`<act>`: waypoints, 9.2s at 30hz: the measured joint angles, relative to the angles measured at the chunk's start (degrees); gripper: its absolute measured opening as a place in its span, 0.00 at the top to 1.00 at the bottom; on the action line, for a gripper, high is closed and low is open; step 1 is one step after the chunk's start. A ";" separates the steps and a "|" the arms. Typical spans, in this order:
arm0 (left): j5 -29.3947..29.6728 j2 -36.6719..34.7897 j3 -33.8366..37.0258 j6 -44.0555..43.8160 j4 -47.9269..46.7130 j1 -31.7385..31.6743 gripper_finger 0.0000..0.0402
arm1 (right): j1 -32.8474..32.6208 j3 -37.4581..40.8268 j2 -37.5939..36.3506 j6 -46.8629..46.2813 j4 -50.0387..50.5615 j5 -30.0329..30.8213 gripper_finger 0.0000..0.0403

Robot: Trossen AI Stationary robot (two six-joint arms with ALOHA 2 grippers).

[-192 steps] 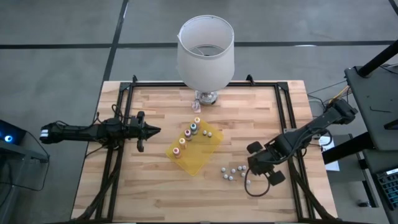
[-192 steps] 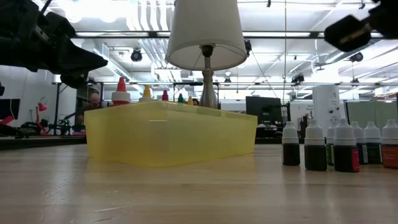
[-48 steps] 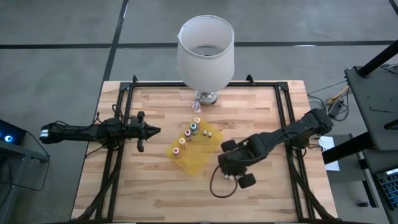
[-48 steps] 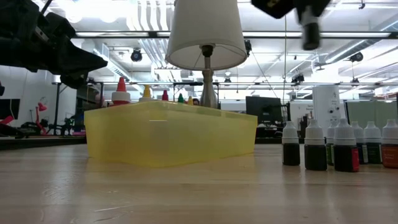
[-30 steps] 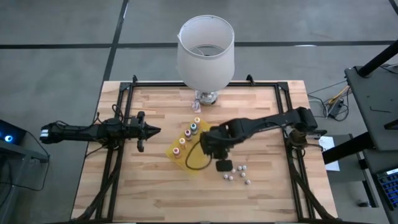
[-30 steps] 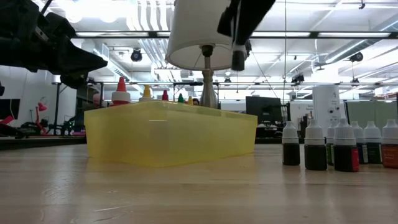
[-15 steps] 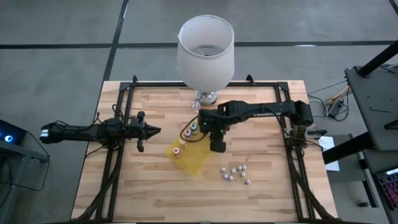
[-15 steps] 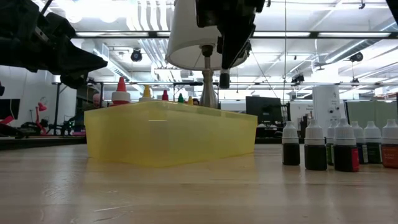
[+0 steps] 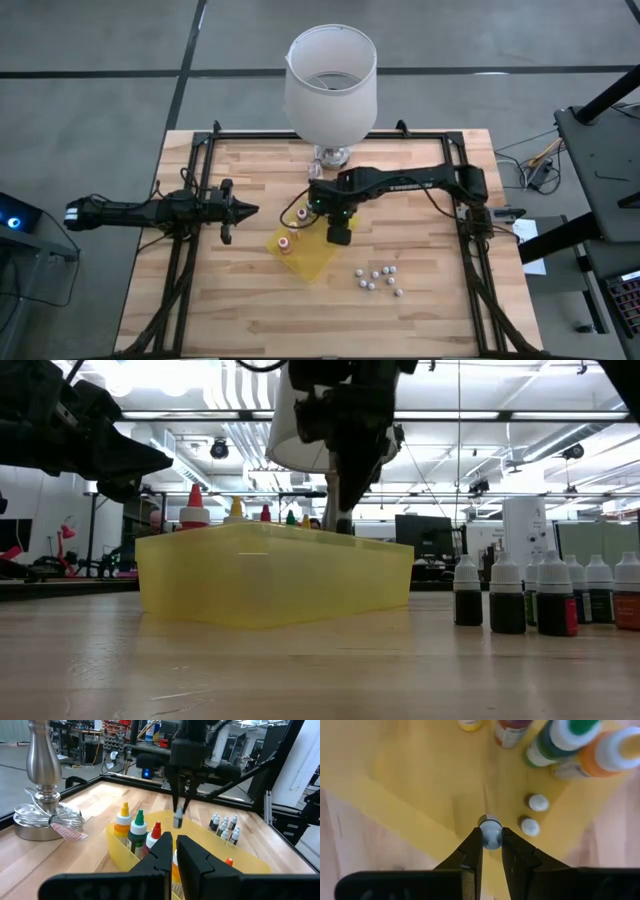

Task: Pick & Place food coloring
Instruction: Put the small right black food coloring bottle into the yellow bin, then put the small right green food coloring bottle into the yellow bin

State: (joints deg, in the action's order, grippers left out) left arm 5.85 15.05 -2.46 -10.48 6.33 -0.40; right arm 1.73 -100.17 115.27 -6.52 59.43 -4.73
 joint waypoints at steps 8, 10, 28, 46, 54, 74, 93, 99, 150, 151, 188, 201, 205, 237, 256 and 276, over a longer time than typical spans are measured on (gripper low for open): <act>0.00 0.00 0.00 -0.02 0.01 0.00 1.00 | -0.59 0.01 4.00 -1.90 -3.08 0.22 0.89; 0.00 0.00 0.00 0.00 0.06 0.00 1.00 | -0.50 0.01 4.73 -1.90 -3.07 0.26 0.89; 0.00 0.00 0.00 0.00 0.00 0.00 1.00 | 1.02 3.11 6.83 -3.48 -5.77 4.57 0.89; 0.02 0.00 0.00 0.00 0.02 0.00 1.00 | 0.95 4.95 6.72 -3.41 -6.54 4.33 0.82; 0.00 0.00 0.00 -0.01 0.02 0.00 1.00 | 0.95 4.98 6.72 -3.83 -7.05 4.33 0.73; 0.00 -0.02 0.00 0.00 0.02 0.00 1.00 | 0.32 5.01 0.28 -4.04 -5.60 4.35 0.67; 0.01 0.00 0.00 -0.01 0.05 0.00 1.00 | -4.27 7.21 -12.20 -0.47 -5.38 2.84 0.65; 0.02 0.00 0.00 0.00 0.01 0.00 1.00 | -6.44 9.58 -16.75 4.25 -5.56 1.46 0.63; 0.00 0.00 0.00 -0.01 0.02 0.00 1.00 | -30.59 33.45 -37.48 6.14 -6.56 1.72 0.57; 0.00 0.00 0.00 -0.01 0.02 0.00 1.00 | -30.84 34.21 -38.22 5.54 -6.60 1.73 0.57; 0.02 -0.02 0.00 -0.02 0.02 0.00 1.00 | -41.00 39.61 -27.53 0.06 -11.22 1.72 0.46; 0.01 -0.01 0.00 0.00 0.02 0.00 1.00 | -40.71 39.59 -21.35 1.14 -13.43 1.90 0.47; 0.02 0.00 0.00 0.00 0.01 0.00 1.00 | -40.58 39.70 -20.58 1.03 -13.84 1.96 0.47; 0.01 0.09 0.00 -0.02 0.02 0.00 1.00 | -39.93 42.97 -19.68 -1.42 -18.74 4.92 0.48; 0.00 0.11 0.00 -0.02 0.02 0.00 1.00 | -39.77 43.75 -19.68 -1.20 -19.53 4.79 0.76; 0.02 0.11 0.00 -0.02 0.02 0.00 1.00 | -38.45 33.62 -19.91 -0.58 -12.83 -1.75 0.86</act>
State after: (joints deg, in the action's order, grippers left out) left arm 5.86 15.16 -2.46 -10.50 6.35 -0.40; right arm -36.72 -66.55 95.37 -7.11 46.60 -6.48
